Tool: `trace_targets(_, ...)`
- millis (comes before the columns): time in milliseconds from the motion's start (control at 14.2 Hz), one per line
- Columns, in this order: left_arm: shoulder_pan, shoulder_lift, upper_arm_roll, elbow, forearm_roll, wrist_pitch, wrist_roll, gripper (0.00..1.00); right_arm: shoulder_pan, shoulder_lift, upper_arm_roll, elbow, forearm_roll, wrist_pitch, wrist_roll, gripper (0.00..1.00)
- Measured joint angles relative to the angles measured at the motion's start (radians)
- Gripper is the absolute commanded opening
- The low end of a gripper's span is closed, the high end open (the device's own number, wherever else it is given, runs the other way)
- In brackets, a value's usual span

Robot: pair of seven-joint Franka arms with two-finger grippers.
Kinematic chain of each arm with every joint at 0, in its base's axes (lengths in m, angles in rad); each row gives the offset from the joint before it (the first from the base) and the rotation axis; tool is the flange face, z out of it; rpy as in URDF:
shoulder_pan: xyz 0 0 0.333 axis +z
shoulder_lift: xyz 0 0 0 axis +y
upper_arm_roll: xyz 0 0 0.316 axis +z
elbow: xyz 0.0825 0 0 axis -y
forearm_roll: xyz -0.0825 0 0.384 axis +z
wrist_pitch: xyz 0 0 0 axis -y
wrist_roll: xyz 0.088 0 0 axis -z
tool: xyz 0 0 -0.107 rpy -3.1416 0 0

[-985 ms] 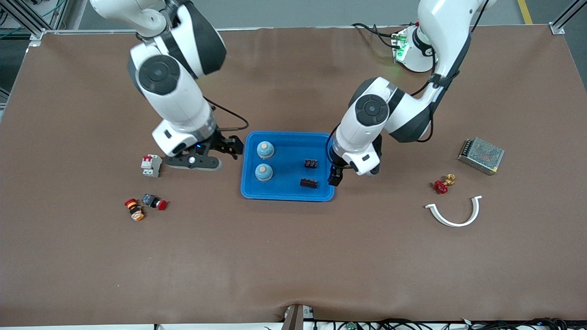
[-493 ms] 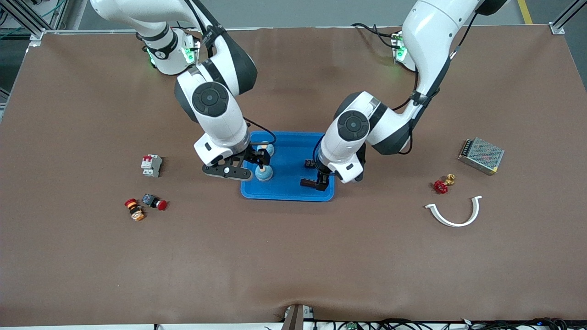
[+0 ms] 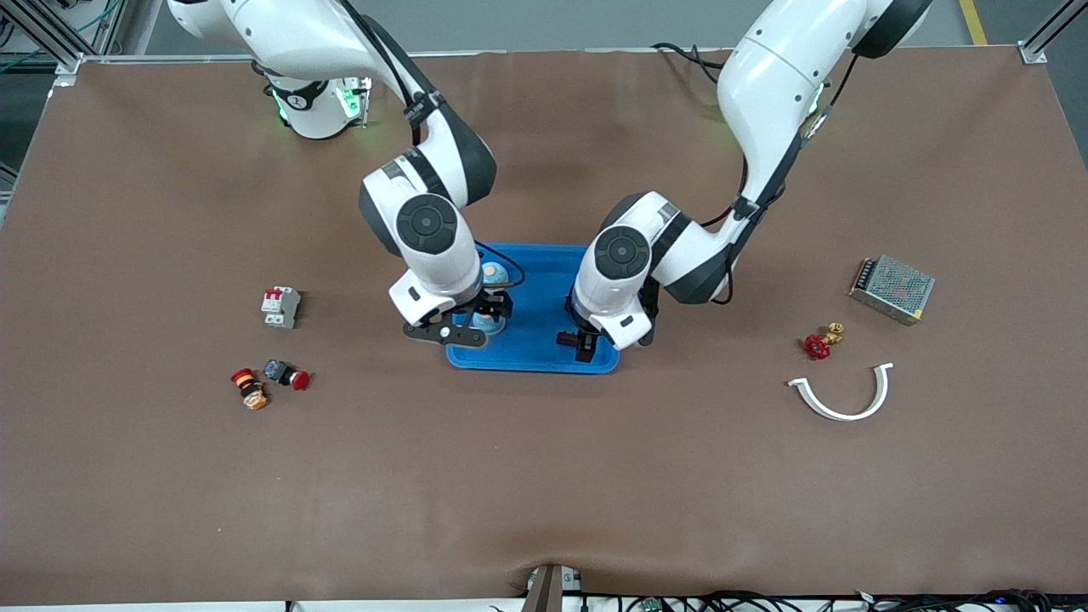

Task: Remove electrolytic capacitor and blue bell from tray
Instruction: 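Reach the left gripper over a capacitor while the right gripper reaches a bell, then lower and close the left gripper on capacitor while the right grips bell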

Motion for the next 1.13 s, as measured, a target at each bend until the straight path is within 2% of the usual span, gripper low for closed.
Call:
trace_targets(352, -0.019, 0.066, 0.020, 0.066, 0.000, 0.035, -0.002, 1.00, 0.023, 0.038, 0.000, -0.022, 0.000, 0.076, 0.008, 1.00)
trace_targets(633, -0.076, 0.091, 0.078, 0.074, 0.000, 0.059, -0.003, 1.00, 0.028, 0.046, 0.000, -0.120, 0.000, 0.211, 0.008, 1.00)
trace_targets(1126, -0.092, 0.106, 0.087, 0.079, 0.001, 0.074, -0.011, 1.00, 0.048, 0.060, 0.000, -0.171, 0.000, 0.281, 0.008, 1.00)
